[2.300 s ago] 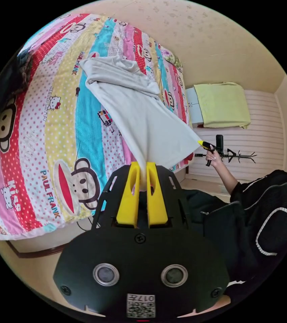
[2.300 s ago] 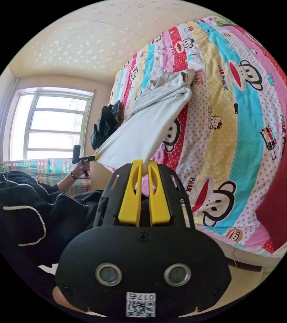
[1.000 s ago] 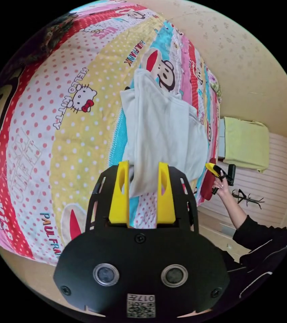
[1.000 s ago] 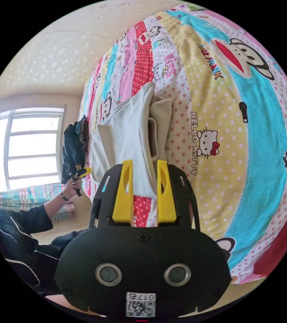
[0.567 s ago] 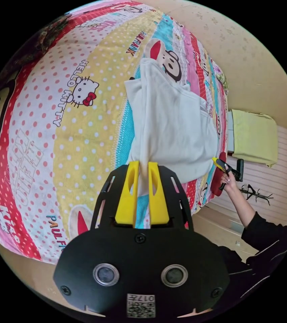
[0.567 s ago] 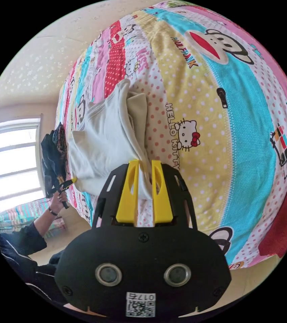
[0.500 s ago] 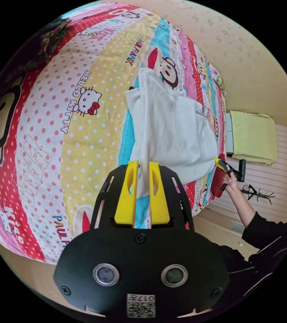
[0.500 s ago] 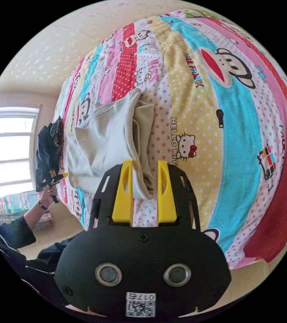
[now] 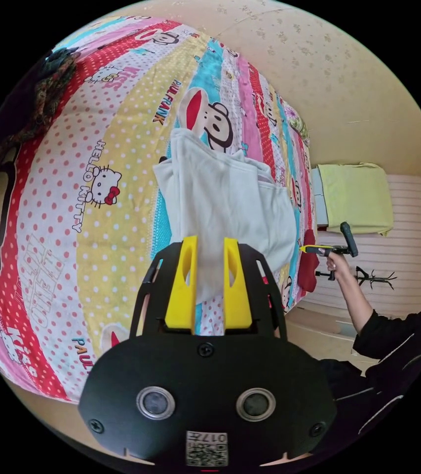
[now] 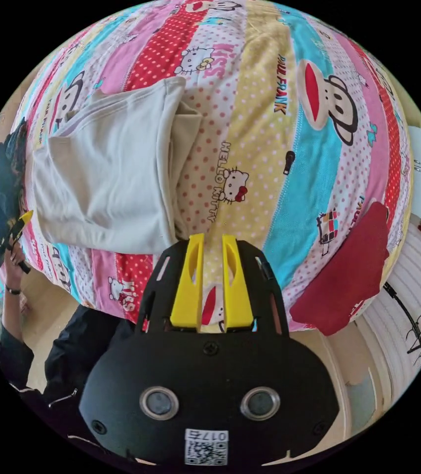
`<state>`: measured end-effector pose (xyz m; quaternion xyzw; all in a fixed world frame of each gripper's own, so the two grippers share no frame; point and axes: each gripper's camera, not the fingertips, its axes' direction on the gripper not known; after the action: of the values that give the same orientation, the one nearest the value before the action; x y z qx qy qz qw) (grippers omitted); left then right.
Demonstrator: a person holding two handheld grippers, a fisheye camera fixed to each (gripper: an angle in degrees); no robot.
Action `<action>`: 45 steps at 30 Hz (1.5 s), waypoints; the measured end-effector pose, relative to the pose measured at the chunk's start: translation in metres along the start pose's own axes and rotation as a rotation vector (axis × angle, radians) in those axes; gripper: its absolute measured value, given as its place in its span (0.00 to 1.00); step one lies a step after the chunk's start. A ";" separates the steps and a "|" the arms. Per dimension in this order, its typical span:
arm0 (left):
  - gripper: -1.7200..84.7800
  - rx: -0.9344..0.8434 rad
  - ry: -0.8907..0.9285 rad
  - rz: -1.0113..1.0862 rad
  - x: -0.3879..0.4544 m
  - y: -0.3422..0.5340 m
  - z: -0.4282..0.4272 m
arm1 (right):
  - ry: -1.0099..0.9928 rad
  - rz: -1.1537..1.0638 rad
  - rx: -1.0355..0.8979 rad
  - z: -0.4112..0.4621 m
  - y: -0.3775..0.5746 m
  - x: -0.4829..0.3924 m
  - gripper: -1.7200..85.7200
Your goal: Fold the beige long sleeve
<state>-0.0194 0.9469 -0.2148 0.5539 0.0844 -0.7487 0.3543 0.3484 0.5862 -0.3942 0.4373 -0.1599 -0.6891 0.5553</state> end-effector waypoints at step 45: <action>0.19 0.045 0.113 -0.251 -0.096 0.000 -0.028 | -0.466 -0.478 0.575 0.151 0.023 -0.083 0.12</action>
<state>0.0152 1.0037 -0.1404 0.5878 0.1561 -0.7566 0.2401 0.2452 0.6138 -0.2571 0.4316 -0.3606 -0.8059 0.1852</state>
